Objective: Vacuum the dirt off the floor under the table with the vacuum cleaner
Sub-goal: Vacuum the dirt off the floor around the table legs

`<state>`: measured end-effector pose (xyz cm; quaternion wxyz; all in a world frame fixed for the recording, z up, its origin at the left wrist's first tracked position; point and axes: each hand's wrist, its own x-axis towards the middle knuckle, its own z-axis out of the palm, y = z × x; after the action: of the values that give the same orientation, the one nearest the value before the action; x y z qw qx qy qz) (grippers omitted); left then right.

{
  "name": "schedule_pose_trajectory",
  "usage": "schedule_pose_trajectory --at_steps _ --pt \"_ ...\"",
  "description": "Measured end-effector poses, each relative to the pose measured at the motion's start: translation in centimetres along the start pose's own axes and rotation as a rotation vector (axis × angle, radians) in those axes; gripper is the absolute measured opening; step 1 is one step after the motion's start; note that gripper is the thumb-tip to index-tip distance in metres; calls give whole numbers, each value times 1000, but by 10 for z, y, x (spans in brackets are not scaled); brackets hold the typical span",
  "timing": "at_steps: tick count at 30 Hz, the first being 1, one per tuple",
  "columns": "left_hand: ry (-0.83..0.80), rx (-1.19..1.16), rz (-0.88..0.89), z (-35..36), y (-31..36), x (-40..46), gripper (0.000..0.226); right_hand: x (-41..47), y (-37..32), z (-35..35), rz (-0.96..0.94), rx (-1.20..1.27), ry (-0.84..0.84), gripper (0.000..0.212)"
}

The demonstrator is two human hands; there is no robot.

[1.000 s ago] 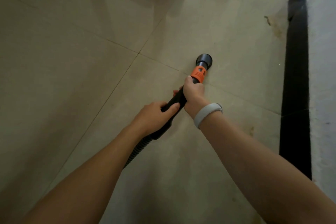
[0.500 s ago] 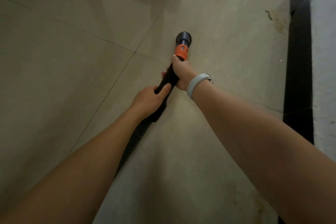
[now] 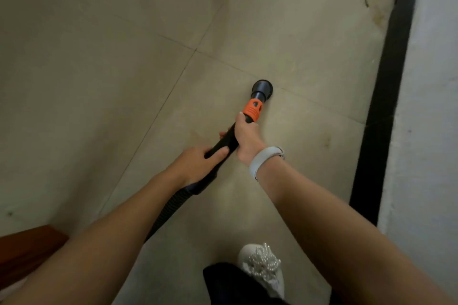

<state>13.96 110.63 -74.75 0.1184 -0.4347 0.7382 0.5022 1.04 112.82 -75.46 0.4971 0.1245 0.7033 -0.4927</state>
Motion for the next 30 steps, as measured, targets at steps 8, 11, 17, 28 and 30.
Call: schedule_pose_trajectory --at_steps 8,11,17,28,30 --pt "12 -165 -60 28 -48 -85 47 -60 61 9 57 -164 -92 28" --pt "105 -237 -102 28 -89 -133 45 -90 98 41 108 -254 -185 32" --pt "143 -234 -175 19 -145 -196 44 -131 163 92 142 -261 -229 27" --pt "-45 -154 -123 45 -154 -244 44 -173 214 39 63 -127 19 23" --pt "18 -190 -142 36 -159 -247 41 -179 210 56 64 -139 -21 22"
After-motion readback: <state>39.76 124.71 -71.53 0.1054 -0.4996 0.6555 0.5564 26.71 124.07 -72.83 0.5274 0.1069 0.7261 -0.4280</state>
